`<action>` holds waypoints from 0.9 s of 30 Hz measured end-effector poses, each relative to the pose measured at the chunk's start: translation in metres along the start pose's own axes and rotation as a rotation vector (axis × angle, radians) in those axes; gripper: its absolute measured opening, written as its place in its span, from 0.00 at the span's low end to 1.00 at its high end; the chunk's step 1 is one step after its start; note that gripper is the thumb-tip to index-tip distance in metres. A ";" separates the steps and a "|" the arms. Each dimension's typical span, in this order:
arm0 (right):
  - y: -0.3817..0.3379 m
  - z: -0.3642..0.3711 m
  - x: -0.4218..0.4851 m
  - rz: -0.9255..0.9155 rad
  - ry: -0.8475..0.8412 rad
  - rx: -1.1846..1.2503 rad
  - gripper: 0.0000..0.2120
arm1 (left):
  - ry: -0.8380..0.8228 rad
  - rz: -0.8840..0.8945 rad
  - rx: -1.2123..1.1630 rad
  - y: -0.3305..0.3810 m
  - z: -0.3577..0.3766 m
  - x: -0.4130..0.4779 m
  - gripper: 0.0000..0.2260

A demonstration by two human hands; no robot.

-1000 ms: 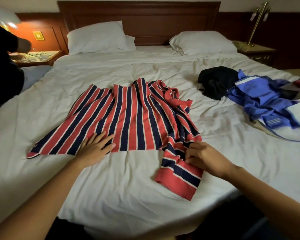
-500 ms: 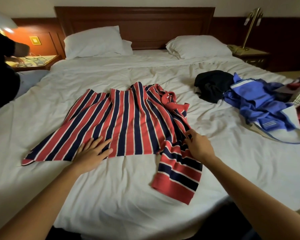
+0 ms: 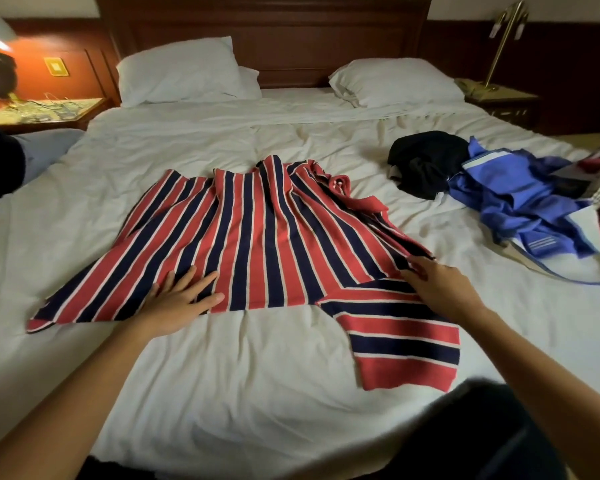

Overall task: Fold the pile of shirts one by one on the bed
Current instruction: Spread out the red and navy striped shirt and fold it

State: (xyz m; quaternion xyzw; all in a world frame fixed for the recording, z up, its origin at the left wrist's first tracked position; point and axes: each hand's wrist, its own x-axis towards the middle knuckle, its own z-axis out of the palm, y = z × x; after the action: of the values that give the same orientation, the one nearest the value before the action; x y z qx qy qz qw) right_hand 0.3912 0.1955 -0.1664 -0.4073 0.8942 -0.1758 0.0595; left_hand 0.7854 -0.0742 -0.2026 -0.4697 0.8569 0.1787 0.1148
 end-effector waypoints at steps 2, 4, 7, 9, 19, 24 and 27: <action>-0.008 0.008 -0.002 0.008 -0.002 0.007 0.18 | -0.042 -0.017 -0.016 0.003 -0.004 0.001 0.31; -0.007 0.004 0.002 0.053 -0.044 -0.009 0.17 | -0.082 -0.044 -0.036 0.005 -0.011 0.003 0.33; -0.001 -0.017 0.014 0.137 -0.173 -0.161 0.17 | -0.131 -0.101 -0.027 0.009 -0.024 0.010 0.38; -0.001 -0.031 0.029 0.165 -0.199 -0.307 0.20 | -0.089 -0.154 -0.004 0.018 -0.031 0.019 0.40; -0.066 0.017 0.176 -0.204 0.117 -0.173 0.35 | 0.173 0.025 -0.028 0.094 -0.023 0.140 0.33; -0.066 0.043 0.228 -0.305 0.064 -0.254 0.21 | 0.311 0.022 0.043 0.085 -0.019 0.190 0.34; -0.023 0.034 0.244 -0.053 0.260 0.031 0.15 | 0.356 0.026 0.035 0.076 -0.015 0.206 0.34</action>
State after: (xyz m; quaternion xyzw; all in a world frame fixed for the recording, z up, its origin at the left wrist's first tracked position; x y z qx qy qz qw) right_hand 0.2550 -0.0103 -0.1809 -0.4034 0.8806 -0.2425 -0.0552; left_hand 0.6108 -0.1997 -0.2486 -0.4807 0.8727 0.0790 -0.0331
